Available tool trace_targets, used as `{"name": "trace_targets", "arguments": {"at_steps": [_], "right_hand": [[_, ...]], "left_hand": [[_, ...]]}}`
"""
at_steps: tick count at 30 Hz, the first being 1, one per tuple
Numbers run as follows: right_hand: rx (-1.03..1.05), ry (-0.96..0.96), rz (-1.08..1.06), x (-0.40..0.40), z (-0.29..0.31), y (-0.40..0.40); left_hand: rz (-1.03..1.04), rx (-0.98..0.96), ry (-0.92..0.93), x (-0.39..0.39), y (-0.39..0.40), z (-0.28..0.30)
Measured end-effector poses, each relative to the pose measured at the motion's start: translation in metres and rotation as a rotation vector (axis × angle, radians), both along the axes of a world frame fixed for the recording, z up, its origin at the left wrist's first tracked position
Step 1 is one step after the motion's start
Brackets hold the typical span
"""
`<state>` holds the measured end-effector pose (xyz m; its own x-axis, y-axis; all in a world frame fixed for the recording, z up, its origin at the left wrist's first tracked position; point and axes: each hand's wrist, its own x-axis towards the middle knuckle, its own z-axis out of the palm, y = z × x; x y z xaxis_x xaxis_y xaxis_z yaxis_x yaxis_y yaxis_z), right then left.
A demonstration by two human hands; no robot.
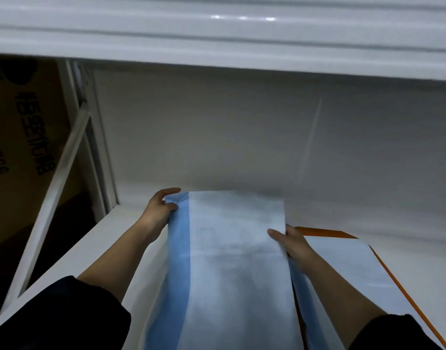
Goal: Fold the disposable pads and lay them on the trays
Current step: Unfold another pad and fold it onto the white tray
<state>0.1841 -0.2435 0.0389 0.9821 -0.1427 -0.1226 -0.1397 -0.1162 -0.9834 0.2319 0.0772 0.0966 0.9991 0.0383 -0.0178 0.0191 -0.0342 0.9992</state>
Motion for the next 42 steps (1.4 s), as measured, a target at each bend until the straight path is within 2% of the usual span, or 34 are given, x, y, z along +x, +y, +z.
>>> {"name": "trace_targets", "arguments": {"at_steps": [2,4,9,11,13,14,19,22,25,27,30,38,42], "right_hand": [[0.074,-0.026,-0.041,0.005,-0.007,0.008],[0.106,-0.023,-0.057,0.012,-0.018,0.013],[0.057,0.004,-0.113,0.030,-0.046,0.014],[-0.013,0.038,-0.150,0.037,-0.056,0.015],[-0.114,0.068,-0.197,0.043,-0.065,0.014],[-0.165,0.077,-0.209,0.046,-0.070,0.012],[-0.330,0.156,-0.158,0.044,-0.078,0.015],[-0.527,0.209,-0.125,0.026,-0.064,0.025],[-0.670,0.141,-0.130,0.013,-0.064,0.026],[-0.717,0.095,-0.168,0.005,-0.068,0.026],[-0.772,0.166,-0.159,-0.001,-0.072,0.028],[-1.079,0.160,-0.028,0.007,-0.066,0.031],[-1.481,0.142,0.072,0.013,-0.059,0.030]], "left_hand": [[-0.039,0.000,0.039,0.004,0.002,-0.012],[-0.111,0.084,0.083,0.007,0.001,-0.030],[-0.094,0.239,0.202,0.014,-0.003,-0.103],[-0.101,0.489,0.229,0.020,-0.005,-0.118],[-0.081,0.853,0.233,0.023,-0.009,-0.123],[-0.061,0.963,0.204,0.024,-0.012,-0.123],[-0.078,1.231,0.087,0.023,-0.026,-0.122],[-0.075,1.313,0.075,0.020,-0.028,-0.121],[-0.078,1.408,0.136,0.016,-0.027,-0.118],[-0.086,1.467,0.148,0.011,-0.025,-0.115],[-0.112,1.538,0.111,0.000,-0.024,-0.115],[0.013,1.386,-0.041,-0.009,-0.019,-0.126],[-0.053,1.494,-0.089,-0.009,-0.017,-0.129]]}}
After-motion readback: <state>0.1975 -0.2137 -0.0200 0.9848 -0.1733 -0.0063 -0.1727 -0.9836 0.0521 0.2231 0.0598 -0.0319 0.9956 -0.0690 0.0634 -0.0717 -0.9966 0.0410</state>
